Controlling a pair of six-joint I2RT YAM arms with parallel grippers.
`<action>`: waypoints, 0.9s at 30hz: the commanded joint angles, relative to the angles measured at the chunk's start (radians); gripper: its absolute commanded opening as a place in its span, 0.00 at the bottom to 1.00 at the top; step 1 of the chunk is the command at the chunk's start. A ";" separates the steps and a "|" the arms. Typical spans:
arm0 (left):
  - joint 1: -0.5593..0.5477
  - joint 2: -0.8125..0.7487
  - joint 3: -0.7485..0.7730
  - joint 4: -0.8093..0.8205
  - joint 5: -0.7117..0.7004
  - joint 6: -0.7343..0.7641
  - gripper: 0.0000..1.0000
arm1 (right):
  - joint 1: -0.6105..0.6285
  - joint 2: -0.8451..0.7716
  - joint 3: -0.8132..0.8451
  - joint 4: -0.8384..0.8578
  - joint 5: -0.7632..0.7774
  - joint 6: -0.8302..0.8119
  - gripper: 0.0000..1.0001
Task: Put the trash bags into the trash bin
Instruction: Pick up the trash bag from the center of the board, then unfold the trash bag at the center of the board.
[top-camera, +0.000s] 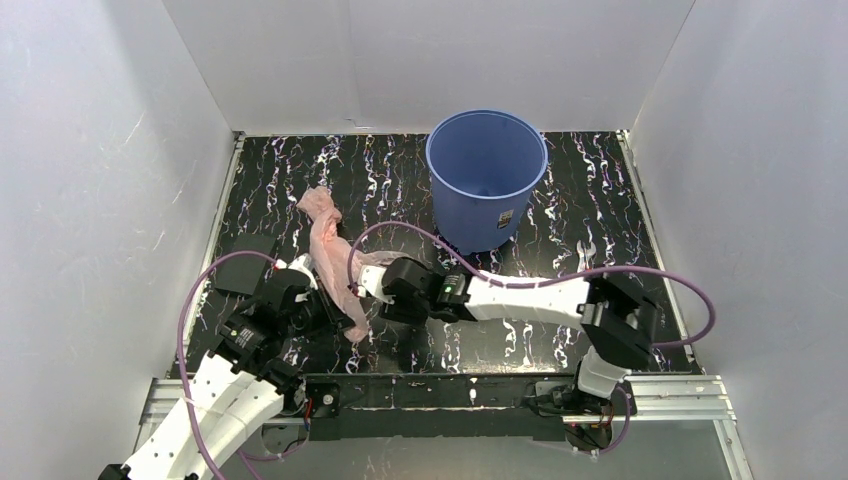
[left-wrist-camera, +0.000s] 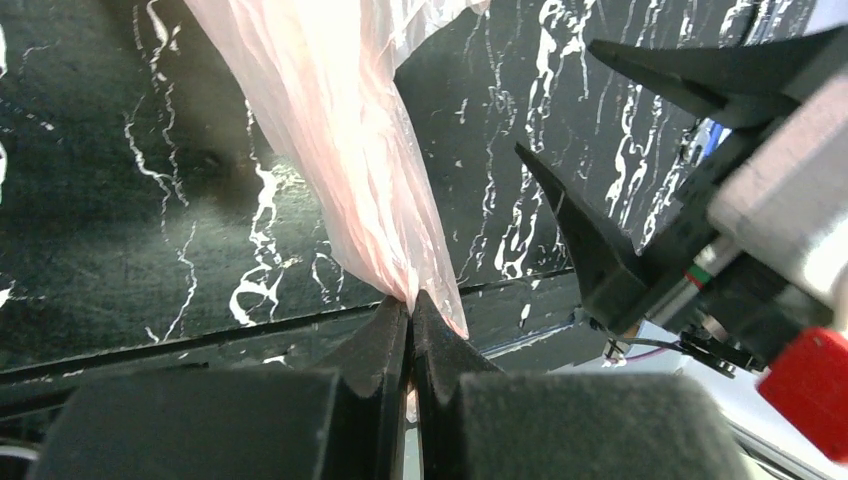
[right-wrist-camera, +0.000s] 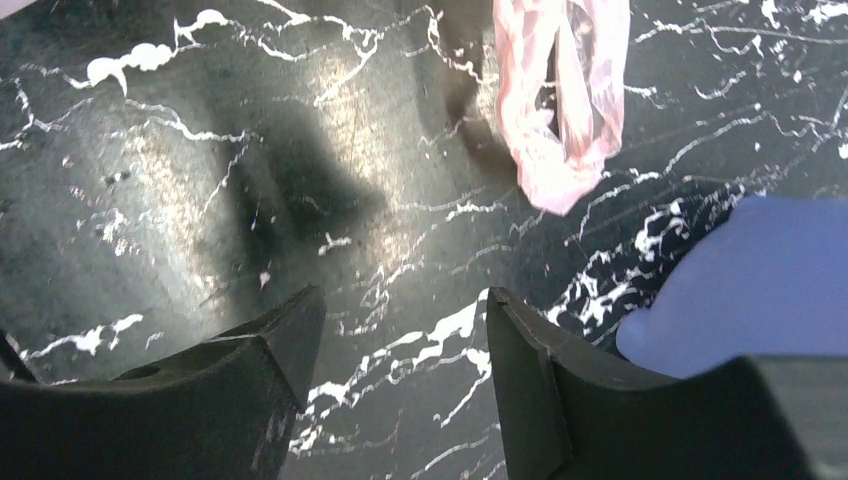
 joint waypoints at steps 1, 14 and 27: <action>-0.005 -0.016 0.034 -0.091 -0.047 -0.011 0.00 | -0.036 0.082 0.093 0.088 -0.067 -0.097 0.68; -0.006 -0.045 0.046 -0.141 -0.086 -0.015 0.00 | -0.132 0.252 0.128 0.316 -0.289 -0.238 0.58; -0.005 -0.050 0.048 -0.154 -0.110 -0.007 0.00 | -0.132 0.320 0.142 0.379 -0.179 -0.222 0.29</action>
